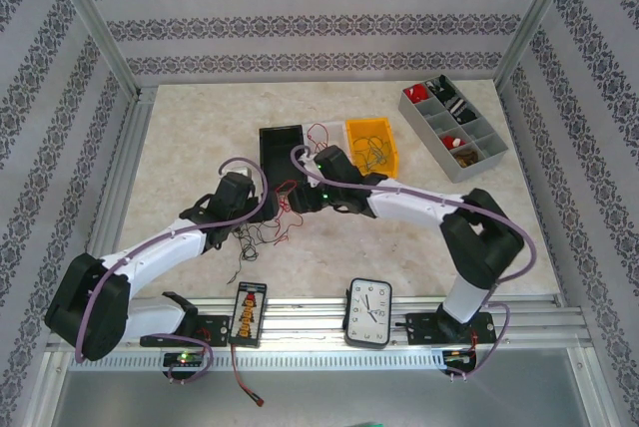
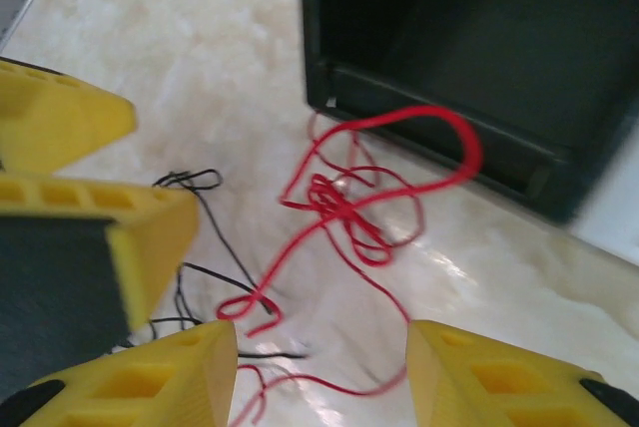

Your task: Untangle the cables

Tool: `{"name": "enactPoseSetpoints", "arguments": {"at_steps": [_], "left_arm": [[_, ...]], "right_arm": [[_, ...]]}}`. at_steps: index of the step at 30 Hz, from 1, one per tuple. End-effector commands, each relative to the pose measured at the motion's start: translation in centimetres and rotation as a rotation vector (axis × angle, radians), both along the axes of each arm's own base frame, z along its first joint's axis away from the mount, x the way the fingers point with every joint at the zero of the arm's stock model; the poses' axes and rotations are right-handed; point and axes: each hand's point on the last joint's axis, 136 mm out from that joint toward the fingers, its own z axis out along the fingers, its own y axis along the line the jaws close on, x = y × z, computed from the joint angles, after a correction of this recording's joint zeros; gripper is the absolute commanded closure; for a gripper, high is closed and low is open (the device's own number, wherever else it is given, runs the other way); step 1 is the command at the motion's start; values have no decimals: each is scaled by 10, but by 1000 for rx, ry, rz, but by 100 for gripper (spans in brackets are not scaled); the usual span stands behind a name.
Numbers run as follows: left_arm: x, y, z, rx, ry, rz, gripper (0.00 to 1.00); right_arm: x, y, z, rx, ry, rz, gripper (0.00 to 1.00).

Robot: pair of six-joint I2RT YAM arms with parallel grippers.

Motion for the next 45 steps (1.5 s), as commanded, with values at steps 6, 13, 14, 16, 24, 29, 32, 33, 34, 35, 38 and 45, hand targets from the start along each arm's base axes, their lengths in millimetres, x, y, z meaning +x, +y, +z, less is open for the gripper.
{"name": "enactPoseSetpoints", "arguments": {"at_steps": [6,13,14,16,24,29,32,33,34,35,38,45], "left_arm": [[-29,26,-26,29,68,74,18],[-33,25,-37,1,82,78,37],[-33,22,-39,-11,82,73,43],[-30,16,-42,-33,83,59,53],[-16,6,-67,0,141,33,84],[-11,6,-82,35,185,43,100],[-11,7,-86,43,198,45,100],[-11,7,-86,44,197,43,100],[-11,5,-84,37,190,34,100],[-10,2,-80,24,177,11,92],[-8,-14,-61,-50,115,-65,53],[-6,-49,-7,-187,-42,-256,39]], "right_arm": [[-7,44,-20,50,107,143,58],[7,30,-9,69,74,71,100],[8,26,-1,83,64,64,100],[8,19,16,113,46,50,100],[12,-12,79,193,-56,-16,100],[15,-31,99,213,-97,-54,100],[13,-41,102,218,-98,-70,100],[11,-44,102,216,-94,-72,100],[8,-47,100,214,-86,-68,100],[4,-50,97,210,-77,-63,100],[-13,-59,87,199,-47,-45,100],[-38,-94,75,215,-2,-93,100]]}}
